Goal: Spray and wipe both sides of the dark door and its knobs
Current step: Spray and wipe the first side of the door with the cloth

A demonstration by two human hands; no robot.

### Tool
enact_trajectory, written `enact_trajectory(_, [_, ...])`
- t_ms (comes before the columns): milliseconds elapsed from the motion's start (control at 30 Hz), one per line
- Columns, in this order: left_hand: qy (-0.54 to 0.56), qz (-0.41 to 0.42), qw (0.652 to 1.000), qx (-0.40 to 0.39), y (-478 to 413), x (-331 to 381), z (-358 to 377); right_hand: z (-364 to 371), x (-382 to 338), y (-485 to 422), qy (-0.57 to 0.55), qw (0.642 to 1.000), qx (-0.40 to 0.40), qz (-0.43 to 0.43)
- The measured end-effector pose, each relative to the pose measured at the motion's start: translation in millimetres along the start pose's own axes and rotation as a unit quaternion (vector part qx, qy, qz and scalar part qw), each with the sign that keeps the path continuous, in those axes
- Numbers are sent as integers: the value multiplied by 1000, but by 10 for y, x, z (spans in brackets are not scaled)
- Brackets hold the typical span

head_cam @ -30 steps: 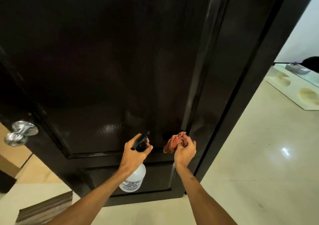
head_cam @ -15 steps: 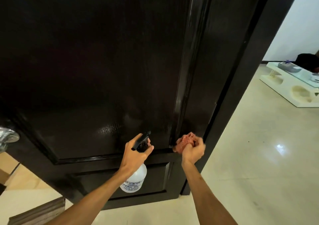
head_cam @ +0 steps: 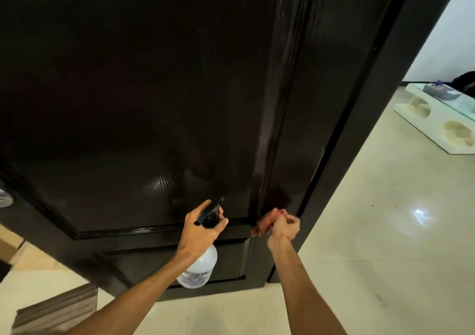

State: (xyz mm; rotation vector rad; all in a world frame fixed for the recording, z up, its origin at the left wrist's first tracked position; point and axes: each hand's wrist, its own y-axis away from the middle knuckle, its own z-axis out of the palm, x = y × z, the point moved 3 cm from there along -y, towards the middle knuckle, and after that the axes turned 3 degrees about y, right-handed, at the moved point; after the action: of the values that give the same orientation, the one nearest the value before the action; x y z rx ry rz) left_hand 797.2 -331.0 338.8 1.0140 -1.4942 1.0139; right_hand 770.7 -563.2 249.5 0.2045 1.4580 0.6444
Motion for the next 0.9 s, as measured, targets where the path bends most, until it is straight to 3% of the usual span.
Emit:
enact_trajectory(133, [-5, -11, 1000, -1, -12, -89, -26, 138, -137, 189, -29, 989, 38, -138])
enact_trajectory(233, [-15, -12, 1000, 12, 60, -141, -150, 138, -21, 575, 36, 975, -7, -219])
enact_trajectory(300, [-20, -20, 999, 29, 44, -155, -255, 235, -162, 875, 95, 939, -58, -325])
enact_trajectory(367, [-19, -28, 998, 53, 6, -192, -401, 385, -482, 1068, 83, 876, -95, -464])
enact_trajectory(467, [-8, -56, 991, 117, 28, -314, -649, 601, -880, 1258, 88, 755, -99, -642])
enact_trajectory(567, [11, -55, 982, 180, 179, -347, -912, 702, -573, 1278, 199, 644, -115, -730])
enact_trajectory(633, [11, -46, 977, 207, 260, -312, -1171, 801, -207, 1368, 280, 531, -203, -774])
enact_trajectory(700, [18, -49, 972, 228, 289, -324, -1296, 855, -115, 1433, 338, 457, -264, -779])
enact_trajectory(733, [20, -48, 964, 259, 366, -342, -1510, 974, -111, 1641, 327, 439, -279, -789])
enact_trajectory(833, [20, -51, 951, 304, 419, -362, -1854, 1299, -334, 2219, 246, 465, -273, -806])
enact_trajectory(867, [19, -50, 946, 319, 448, -386, -1991, 1433, -339, 2435, 228, 449, -283, -816])
enact_trajectory(900, [20, -49, 938, 344, 518, -413, -2224, 1618, -219, 2701, 219, 408, -311, -830])
